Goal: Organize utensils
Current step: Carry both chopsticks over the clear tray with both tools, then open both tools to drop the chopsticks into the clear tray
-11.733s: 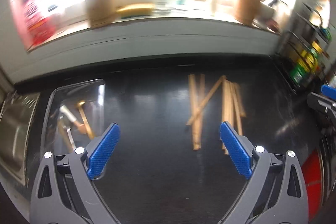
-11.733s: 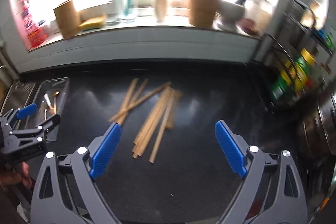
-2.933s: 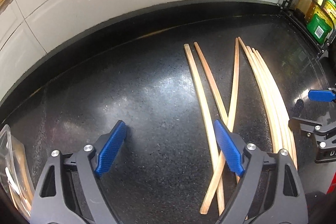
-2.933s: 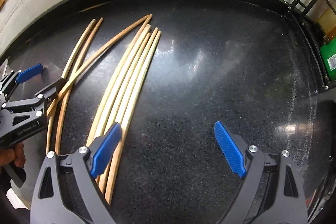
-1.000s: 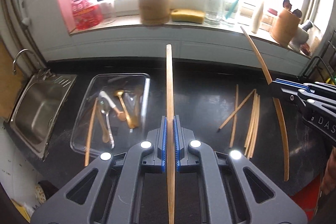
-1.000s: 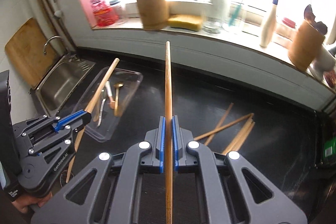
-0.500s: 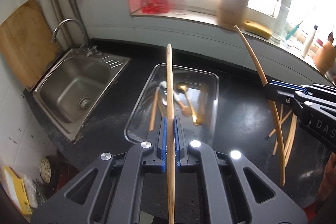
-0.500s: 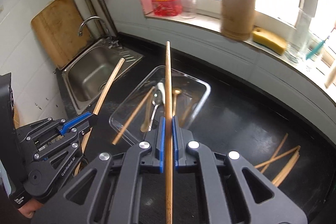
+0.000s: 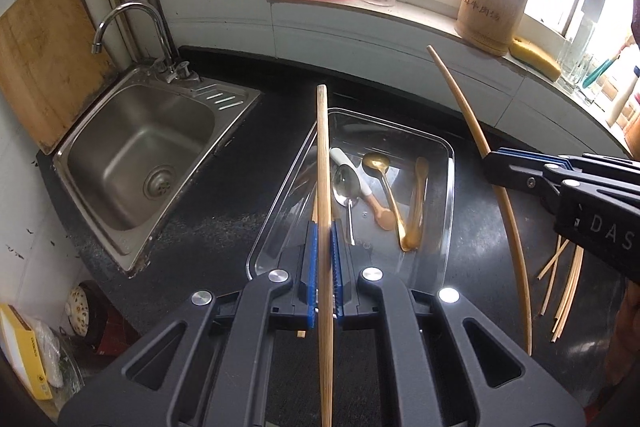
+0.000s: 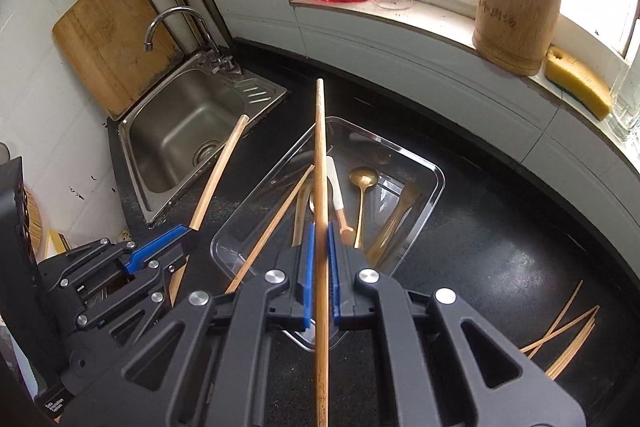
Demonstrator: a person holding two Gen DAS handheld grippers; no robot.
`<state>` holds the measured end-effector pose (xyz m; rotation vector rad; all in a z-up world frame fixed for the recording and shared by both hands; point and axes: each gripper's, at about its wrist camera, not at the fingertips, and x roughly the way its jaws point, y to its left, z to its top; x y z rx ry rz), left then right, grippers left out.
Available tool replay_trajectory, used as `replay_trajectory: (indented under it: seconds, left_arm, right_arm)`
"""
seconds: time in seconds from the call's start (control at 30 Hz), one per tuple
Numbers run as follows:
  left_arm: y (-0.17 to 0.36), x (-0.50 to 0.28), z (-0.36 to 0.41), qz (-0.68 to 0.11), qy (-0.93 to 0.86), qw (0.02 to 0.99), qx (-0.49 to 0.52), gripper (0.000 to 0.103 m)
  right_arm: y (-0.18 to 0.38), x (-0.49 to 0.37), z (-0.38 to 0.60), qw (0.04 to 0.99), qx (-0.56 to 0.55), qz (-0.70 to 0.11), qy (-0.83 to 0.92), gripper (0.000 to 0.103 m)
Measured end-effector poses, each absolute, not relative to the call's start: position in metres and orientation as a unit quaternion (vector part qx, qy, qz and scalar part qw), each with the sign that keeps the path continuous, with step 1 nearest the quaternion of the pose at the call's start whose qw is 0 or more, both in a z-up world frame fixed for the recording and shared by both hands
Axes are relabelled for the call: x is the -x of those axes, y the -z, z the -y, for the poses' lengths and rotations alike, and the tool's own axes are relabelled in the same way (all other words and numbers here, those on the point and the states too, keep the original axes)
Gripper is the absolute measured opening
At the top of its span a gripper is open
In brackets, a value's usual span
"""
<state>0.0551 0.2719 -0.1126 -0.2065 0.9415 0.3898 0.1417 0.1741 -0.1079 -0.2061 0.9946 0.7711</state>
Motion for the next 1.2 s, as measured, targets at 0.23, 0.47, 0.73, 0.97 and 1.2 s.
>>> replay_trajectory:
  seconds: [0.23, 0.47, 0.73, 0.97, 1.2]
  left_arm:
    - [0.144, -0.085, -0.283, -0.469, -0.183, 0.857, 0.112, 0.006]
    - [0.175, -0.113, -0.292, -0.486, -0.181, 0.846, 0.127, 0.006]
    - [0.201, -0.135, -0.304, -0.51, -0.173, 0.831, 0.137, 0.006]
    - [0.199, -0.14, -0.307, -0.51, -0.187, 0.832, 0.115, 0.091]
    - [0.156, -0.098, -0.323, -0.446, -0.198, 0.86, 0.153, 0.095]
  right_arm:
    - [0.136, -0.174, -0.184, 0.79, 0.099, -0.491, -0.355, 0.007]
    - [0.169, -0.211, -0.2, 0.762, 0.093, -0.528, -0.363, 0.007]
    - [0.195, -0.243, -0.222, 0.74, 0.093, -0.557, -0.366, 0.007]
    - [0.181, -0.263, -0.212, 0.754, 0.05, -0.545, -0.364, 0.08]
    - [0.149, -0.259, -0.172, 0.778, 0.025, -0.519, -0.354, 0.082]
